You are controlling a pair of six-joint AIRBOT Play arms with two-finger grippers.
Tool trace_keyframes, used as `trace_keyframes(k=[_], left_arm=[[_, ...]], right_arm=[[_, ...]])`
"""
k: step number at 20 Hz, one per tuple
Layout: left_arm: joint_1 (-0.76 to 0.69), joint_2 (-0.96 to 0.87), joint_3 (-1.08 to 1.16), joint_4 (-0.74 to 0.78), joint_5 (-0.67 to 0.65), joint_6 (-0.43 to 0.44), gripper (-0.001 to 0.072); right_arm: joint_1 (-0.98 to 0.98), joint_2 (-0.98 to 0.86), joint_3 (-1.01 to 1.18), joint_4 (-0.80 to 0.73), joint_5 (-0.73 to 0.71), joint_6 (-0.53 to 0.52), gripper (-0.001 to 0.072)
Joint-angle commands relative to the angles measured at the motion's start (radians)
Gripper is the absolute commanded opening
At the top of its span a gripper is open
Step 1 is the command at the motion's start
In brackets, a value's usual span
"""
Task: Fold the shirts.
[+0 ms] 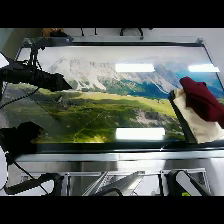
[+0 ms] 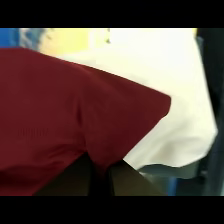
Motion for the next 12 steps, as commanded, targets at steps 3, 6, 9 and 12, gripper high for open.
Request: trace_keyframes(k=[3, 6, 9, 12], left_arm=[[0.001, 0.0, 0.0, 0.0, 0.001, 0.005, 0.0012], [0.001, 0.0, 0.0, 0.0, 0.0, 0.005, 0.0012], [0.001, 0.0, 0.0, 0.0, 0.0, 0.005, 0.0012], [0.001, 0.0, 0.0, 0.0, -0.001, 0.004, 0.0012]], right_arm=[[-0.005, 0.006, -0.153, -0.041, -0.06, -0.227, 0.0022], [-0.004, -0.018, -0.157, -0.023, -0.116, -0.407, 0.0394], [-0.003, -0.017, -0.134, 0.095, -0.141, -0.624, 0.0711], [-0.003, -0.012, -0.054, 0.176, -0.137, -0.699, 0.0712]])
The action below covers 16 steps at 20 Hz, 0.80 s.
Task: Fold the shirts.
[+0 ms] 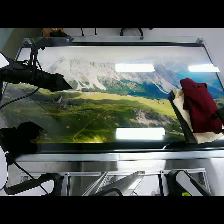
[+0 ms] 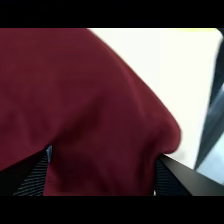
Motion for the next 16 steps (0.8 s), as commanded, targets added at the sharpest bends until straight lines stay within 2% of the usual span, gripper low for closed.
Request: trace_keyframes(k=[1, 5, 8, 9, 10, 11, 13, 16], left_arm=[[0.001, 0.0, 0.0, 0.0, 0.0, -0.001, 0.0012], [0.003, 0.038, 0.0, -0.004, 0.009, -0.008, 0.0012], [0.003, 0.119, 0.0, -0.006, 0.011, -0.056, 0.0012], [0.001, 0.147, 0.0, -0.006, 0.003, -0.07, 0.0012], [-0.009, 0.177, -0.003, -0.005, -0.006, -0.078, 0.0011], [-0.023, 0.21, -0.022, -0.006, -0.01, -0.089, 0.0012], [-0.069, 0.283, -0.126, -0.005, -0.005, -0.1, 0.0012], [-0.202, 0.411, -0.397, 0.0, 0.116, -0.1, 0.0012]], right_arm=[[0.001, 0.009, 0.09, 0.112, -0.012, -0.14, 0.0711], [0.001, 0.064, 0.222, 0.348, 0.008, -0.272, 0.071], [0.004, 0.08, 0.225, 0.535, 0.14, -0.325, 0.0705], [0.022, 0.08, 0.216, 0.577, 0.192, -0.364, 0.0561], [0.056, 0.085, 0.197, 0.595, 0.219, -0.403, 0.0319], [0.105, 0.095, 0.163, 0.594, 0.226, -0.42, 0.0143], [0.227, 0.134, 0.054, 0.595, 0.209, -0.422, 0.0024], [0.462, 0.201, -0.183, 0.594, 0.085, -0.421, 0.0022]])
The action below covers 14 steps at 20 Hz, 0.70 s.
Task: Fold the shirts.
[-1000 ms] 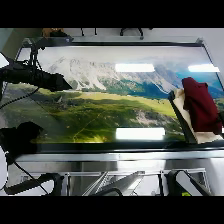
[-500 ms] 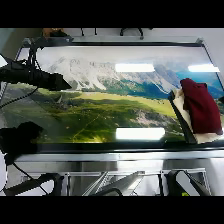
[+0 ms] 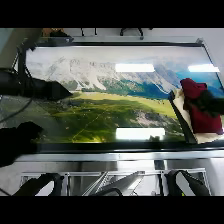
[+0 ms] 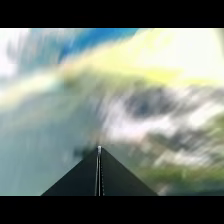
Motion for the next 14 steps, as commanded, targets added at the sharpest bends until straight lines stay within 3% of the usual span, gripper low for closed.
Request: trace_keyframes(k=[1, 4, 8, 14], left_arm=[[-0.15, 0.145, -0.285, 0.008, 0.141, -0.012, 0.0012], [-0.271, 0.219, -0.49, 0.009, 0.242, -0.024, 0.0012], [-0.303, 0.253, -0.598, 0.007, 0.323, -0.038, 0.0012], [-0.305, 0.187, -0.62, -0.003, 0.292, -0.038, 0.0012]], right_arm=[[0.251, 0.064, -0.241, 0.029, -0.098, -0.024, 0.0022], [0.409, 0.054, -0.367, 0.03, -0.158, -0.021, 0.0023], [0.48, 0.03, -0.374, 0.034, -0.166, -0.028, 0.0023], [0.478, 0.03, -0.374, 0.034, -0.164, -0.027, 0.0023]])
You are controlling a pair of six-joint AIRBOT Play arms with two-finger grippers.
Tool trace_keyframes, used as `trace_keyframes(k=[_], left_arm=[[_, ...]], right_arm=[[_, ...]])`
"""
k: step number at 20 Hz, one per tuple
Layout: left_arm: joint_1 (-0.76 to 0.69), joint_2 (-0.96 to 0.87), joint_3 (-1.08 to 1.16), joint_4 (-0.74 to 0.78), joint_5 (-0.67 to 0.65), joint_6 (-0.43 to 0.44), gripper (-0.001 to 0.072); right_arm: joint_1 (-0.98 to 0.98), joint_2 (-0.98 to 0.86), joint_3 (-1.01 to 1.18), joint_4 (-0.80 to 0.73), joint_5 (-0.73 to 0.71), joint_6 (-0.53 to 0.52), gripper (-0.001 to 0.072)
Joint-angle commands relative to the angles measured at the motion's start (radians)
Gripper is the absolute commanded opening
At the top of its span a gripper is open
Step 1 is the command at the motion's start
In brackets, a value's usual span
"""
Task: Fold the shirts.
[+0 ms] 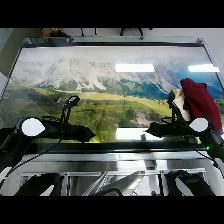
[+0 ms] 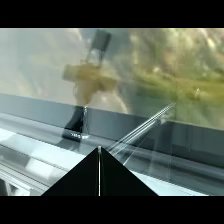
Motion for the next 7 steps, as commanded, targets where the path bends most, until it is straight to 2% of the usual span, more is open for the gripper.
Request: trace_keyframes(k=[1, 7], left_arm=[[-0.013, -0.032, -0.017, -0.005, 0.004, -0.001, 0.0012], [-0.035, -0.034, -0.017, -0.004, 0.012, -0.002, 0.0012]], right_arm=[[0.01, -0.001, -0.005, 0.0, -0.004, -0.002, 0.0022], [0.01, -0.001, -0.005, 0.0, -0.004, -0.002, 0.0022]])
